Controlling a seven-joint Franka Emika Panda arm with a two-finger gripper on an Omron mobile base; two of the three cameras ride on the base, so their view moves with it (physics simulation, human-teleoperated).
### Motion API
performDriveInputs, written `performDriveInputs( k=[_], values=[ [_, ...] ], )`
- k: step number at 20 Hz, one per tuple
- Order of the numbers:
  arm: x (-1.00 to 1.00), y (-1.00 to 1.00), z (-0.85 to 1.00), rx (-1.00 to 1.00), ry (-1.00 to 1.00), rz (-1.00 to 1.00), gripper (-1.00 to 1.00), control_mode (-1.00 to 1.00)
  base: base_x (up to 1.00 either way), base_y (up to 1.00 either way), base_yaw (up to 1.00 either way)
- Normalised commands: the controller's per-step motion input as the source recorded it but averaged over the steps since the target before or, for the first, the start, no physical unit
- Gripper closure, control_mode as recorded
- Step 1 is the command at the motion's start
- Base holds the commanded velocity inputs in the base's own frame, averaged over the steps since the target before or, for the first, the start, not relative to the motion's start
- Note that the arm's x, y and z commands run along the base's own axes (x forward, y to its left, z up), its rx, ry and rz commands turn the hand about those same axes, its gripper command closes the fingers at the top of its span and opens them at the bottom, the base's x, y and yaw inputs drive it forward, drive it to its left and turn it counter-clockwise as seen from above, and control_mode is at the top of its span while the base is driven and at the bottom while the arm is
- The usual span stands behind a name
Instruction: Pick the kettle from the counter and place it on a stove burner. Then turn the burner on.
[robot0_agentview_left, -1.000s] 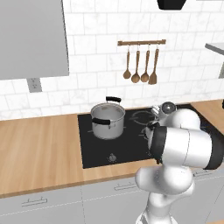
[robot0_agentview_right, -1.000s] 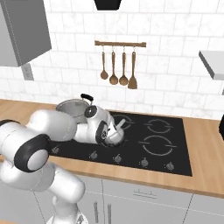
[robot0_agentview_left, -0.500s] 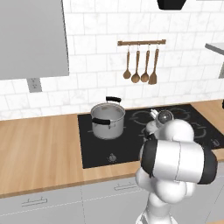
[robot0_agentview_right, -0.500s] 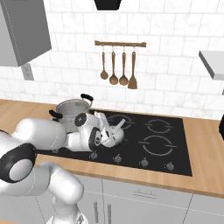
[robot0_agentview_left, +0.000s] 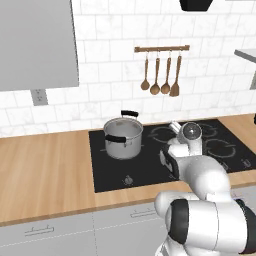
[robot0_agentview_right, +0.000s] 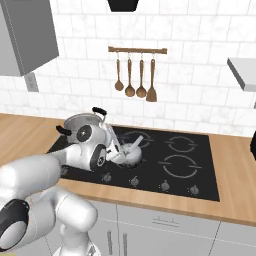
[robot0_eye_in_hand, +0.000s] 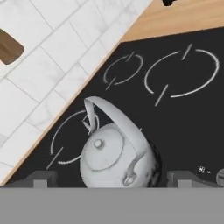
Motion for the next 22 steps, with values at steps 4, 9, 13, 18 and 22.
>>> performDriveInputs(
  k=[4, 9, 13, 18, 22],
  values=[
    [-0.07, 0.15, 0.27, 0.03, 0.30, 0.29, -1.00, -1.00, 0.00, 0.00, 0.00],
    [-0.04, 0.19, 0.06, 0.05, 0.45, 0.35, -1.00, -1.00, 0.00, 0.00, 0.00],
    [-0.24, 0.32, -0.03, 0.02, 0.47, 0.40, -1.00, -1.00, 0.00, 0.00, 0.00],
    [-0.72, 0.43, -0.37, 0.00, 0.29, 0.38, -1.00, -1.00, 0.00, 0.00, 0.00],
    [-0.81, 0.15, -0.44, 0.00, 0.14, 0.26, -1.00, -1.00, 0.00, 0.00, 0.00]
  ],
)
